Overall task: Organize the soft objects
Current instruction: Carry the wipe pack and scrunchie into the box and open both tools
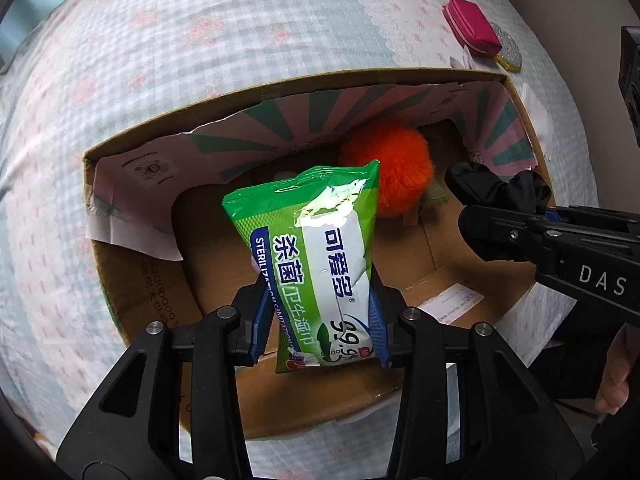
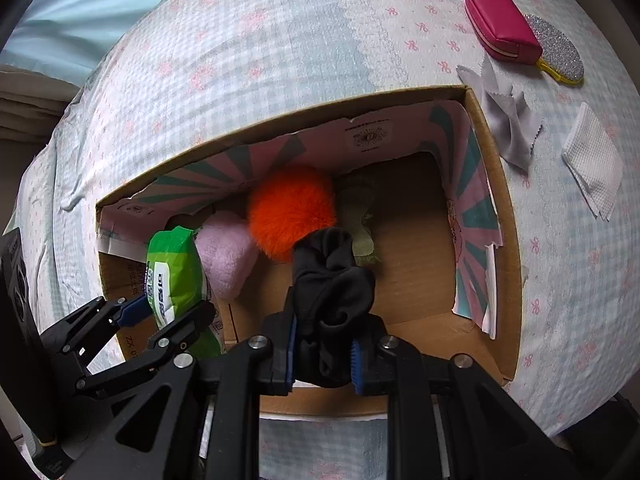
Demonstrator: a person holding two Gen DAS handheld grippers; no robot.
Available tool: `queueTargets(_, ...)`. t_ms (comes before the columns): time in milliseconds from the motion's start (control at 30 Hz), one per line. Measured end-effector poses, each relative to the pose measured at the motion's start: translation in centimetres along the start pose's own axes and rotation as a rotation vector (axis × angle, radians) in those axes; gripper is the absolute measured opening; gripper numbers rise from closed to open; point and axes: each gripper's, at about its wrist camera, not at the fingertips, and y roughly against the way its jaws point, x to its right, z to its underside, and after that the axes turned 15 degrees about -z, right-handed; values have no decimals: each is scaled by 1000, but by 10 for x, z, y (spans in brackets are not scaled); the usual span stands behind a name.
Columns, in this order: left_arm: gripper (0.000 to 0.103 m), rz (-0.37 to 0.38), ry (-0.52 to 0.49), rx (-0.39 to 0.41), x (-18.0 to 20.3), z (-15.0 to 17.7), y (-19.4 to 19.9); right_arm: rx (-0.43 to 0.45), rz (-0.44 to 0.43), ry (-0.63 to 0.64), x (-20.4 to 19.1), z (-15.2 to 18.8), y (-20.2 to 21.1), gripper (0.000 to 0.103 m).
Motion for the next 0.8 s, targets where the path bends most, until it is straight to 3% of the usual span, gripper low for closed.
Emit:
queueTargets(100, 40, 13, -24, 10, 2, -5, 1, -11, -2, -17, 4, -6, -2, 19)
queueTargets(133, 45, 8, -30, 23, 3, -5, 3, -10, -2, -17, 5, -7, -2, 25)
queueTargets(200, 103, 1, -48, 41, 4, -6, 7, -7, -26, -33, 7, -8, -1, 59)
queueTargets(233, 103, 4, -52, 47, 4, -5, 8, 3, -44, -42, 9, -9, 0, 94)
queueTargets(267, 103, 13, -55, 54, 4, -4, 10, 16, -53, -47, 11, -9, 1, 103)
queueTargets(500, 103, 1, -30, 31, 1, 5, 10, 20, -60, -61, 17, -4, 5, 103)
queueTargets(800, 103, -17, 45, 75, -11, 23, 40, 52, -57, 0, 4, 15, 32, 103)
